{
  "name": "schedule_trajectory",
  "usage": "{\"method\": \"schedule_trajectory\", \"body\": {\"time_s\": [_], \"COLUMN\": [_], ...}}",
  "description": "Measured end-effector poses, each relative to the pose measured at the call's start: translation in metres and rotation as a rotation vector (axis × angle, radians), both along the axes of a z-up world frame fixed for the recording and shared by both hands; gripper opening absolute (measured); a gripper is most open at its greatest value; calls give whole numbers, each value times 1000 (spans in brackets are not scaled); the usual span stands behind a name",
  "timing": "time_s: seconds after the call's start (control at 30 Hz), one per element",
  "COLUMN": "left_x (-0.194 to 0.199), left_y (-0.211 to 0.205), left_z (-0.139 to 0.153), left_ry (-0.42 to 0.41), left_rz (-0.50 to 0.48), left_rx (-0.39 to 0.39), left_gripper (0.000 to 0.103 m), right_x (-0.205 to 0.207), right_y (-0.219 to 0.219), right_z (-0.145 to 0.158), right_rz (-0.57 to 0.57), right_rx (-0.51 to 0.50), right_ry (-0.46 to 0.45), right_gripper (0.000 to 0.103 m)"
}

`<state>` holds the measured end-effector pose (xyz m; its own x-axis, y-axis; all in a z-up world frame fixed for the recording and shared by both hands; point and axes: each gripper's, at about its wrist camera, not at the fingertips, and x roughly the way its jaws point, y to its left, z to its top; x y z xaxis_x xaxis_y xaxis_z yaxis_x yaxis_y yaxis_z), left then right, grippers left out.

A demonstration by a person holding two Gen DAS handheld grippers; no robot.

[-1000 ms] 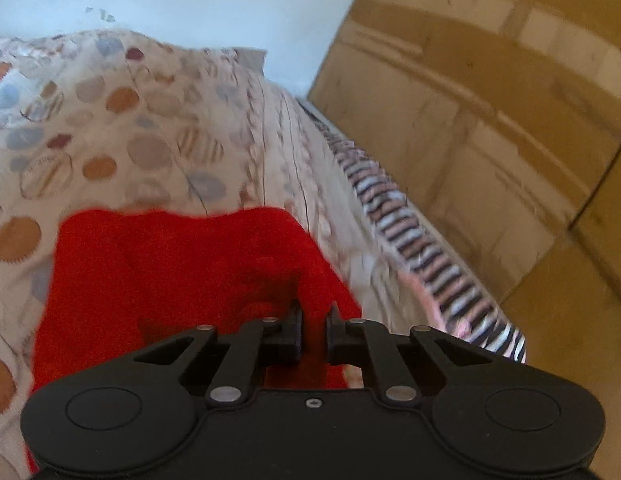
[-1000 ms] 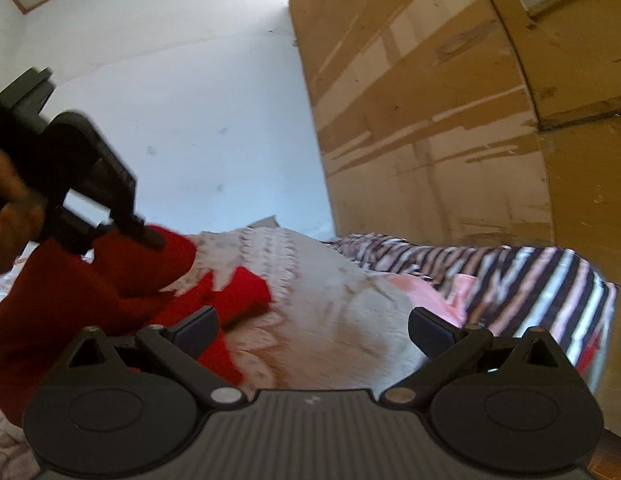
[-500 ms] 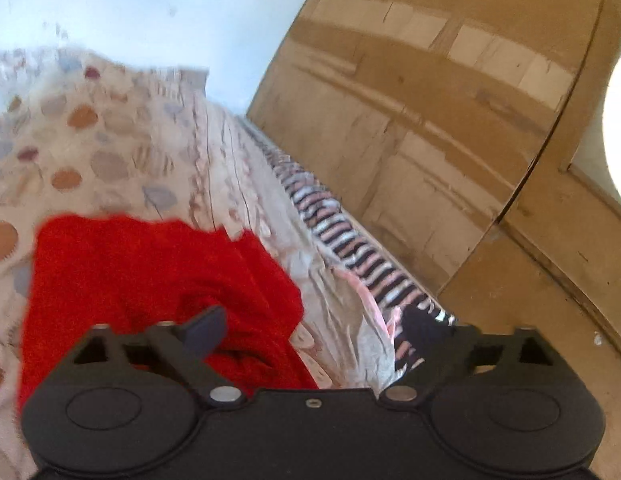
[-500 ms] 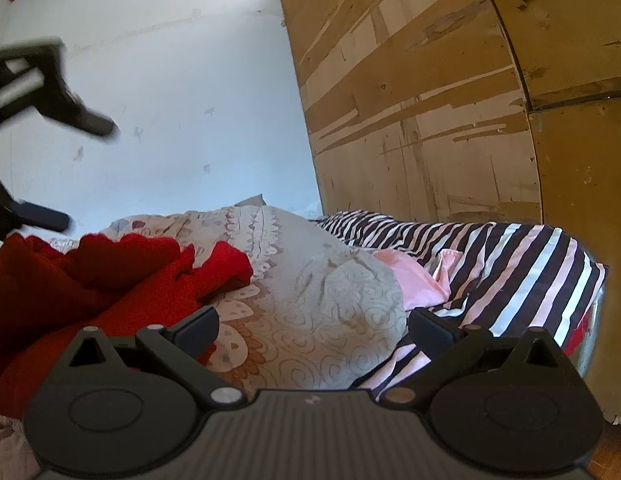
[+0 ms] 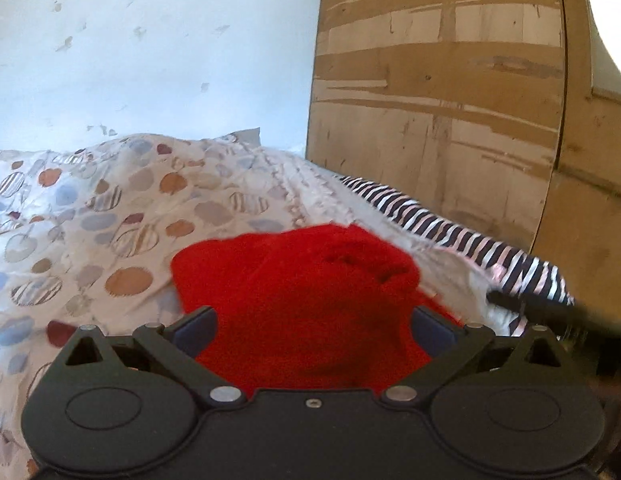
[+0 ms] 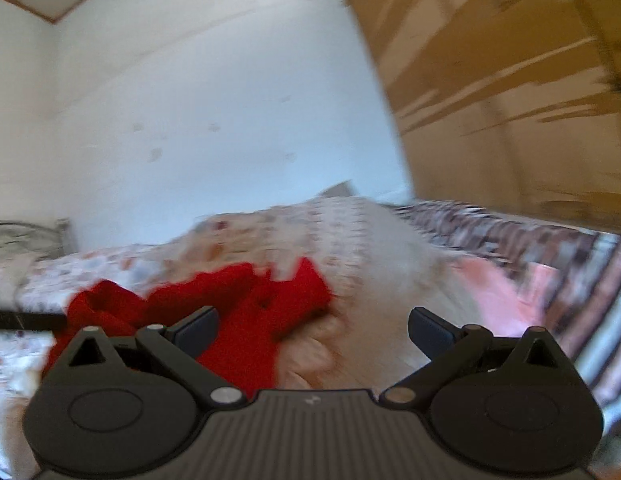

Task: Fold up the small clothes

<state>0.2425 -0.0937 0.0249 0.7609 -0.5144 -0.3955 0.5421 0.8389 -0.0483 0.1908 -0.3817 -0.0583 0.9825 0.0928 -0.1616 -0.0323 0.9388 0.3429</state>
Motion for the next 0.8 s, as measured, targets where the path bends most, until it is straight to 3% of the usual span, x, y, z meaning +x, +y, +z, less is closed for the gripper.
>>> {"method": "schedule_trajectory", "body": {"time_s": [0.27,0.33,0.47,0.53,0.6,0.67,0.73,0.77,0.8], "left_x": [15,17,21,22,22,21,18,16,15], "left_y": [9,7,1,-2,-4,-5,-7,-9,-10], "left_z": [-14,-14,-14,-14,-15,-17,-19,-19,-20], "left_ry": [-6,-14,-26,-28,-29,-32,-50,-61,-66], "left_rz": [-2,-28,-82,-93,-103,-127,-147,-154,-157], "left_rx": [32,47,57,61,63,63,73,80,89], "left_gripper": [102,102,94,93,85,75,59,42,33], "right_x": [71,89,121,133,137,137,137,135,134], "right_y": [-10,-8,0,5,7,8,9,8,8], "right_z": [33,36,35,30,23,18,16,16,17], "right_rz": [228,258,288,280,269,262,258,254,251], "right_rx": [177,218,236,222,241,259,258,258,256], "right_ry": [79,121,190,241,261,259,242,232,222], "right_gripper": [102,84,73,61,56,42,23,22,19]}}
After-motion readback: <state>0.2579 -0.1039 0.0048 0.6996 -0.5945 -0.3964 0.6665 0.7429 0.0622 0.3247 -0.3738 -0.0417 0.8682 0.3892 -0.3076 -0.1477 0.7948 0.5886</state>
